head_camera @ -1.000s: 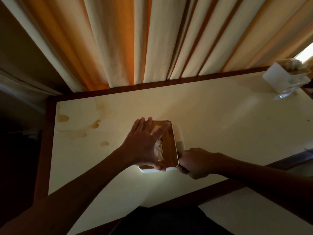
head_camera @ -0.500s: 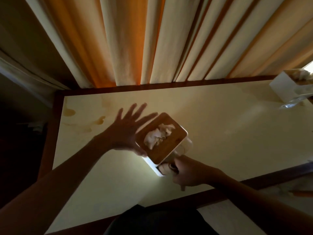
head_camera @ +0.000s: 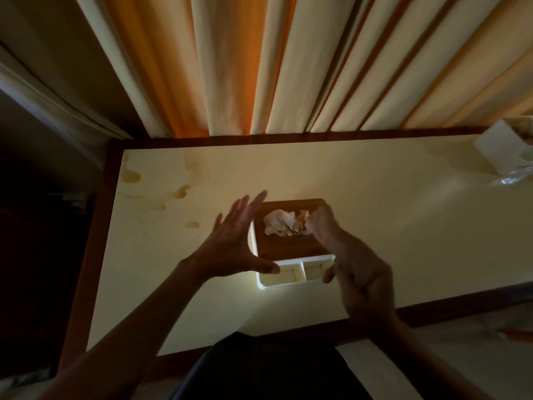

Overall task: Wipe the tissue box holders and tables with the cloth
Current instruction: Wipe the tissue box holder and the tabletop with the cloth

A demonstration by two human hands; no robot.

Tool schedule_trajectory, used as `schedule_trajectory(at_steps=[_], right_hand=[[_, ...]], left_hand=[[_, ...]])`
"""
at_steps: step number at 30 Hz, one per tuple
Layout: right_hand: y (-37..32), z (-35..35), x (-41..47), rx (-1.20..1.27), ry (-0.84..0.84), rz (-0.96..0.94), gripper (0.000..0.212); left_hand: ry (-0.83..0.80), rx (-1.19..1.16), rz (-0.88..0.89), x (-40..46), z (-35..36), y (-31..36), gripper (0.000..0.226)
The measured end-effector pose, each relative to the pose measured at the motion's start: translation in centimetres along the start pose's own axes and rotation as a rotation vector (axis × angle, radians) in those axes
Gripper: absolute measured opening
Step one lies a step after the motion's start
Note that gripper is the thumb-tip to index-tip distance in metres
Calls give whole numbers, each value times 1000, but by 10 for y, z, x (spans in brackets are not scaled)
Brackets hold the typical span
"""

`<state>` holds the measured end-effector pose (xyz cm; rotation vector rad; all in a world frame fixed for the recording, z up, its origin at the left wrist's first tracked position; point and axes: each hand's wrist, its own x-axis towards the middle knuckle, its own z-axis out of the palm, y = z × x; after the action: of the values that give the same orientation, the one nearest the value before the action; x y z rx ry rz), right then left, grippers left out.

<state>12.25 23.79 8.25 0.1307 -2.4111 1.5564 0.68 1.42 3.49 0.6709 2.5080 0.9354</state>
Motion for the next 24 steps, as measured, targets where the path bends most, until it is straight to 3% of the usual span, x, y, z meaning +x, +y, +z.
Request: schedule_trajectory(at_steps=[3,6,12,15,18,24], right_hand=[[37,15,-24,-379,-190,-391,45],[62,20,-46,-610,-397,-424,50],[39,28,-26,-1007,-548,-194,81],[12,43,-7,-980,-721,46,47],[6,58,12,-959,-782,232,21],[-6,58,29,-499,-895,669,25]], left_hand=[[22,-23,20,7,3,4,135],[56,-38,-8,8,-2,6,134],[26,79,64,8,-4,2,139],[12,67,77,13,-5,3,140],[34,52,71,15,-5,5,138],[81,90,42,14,4,-1,140]])
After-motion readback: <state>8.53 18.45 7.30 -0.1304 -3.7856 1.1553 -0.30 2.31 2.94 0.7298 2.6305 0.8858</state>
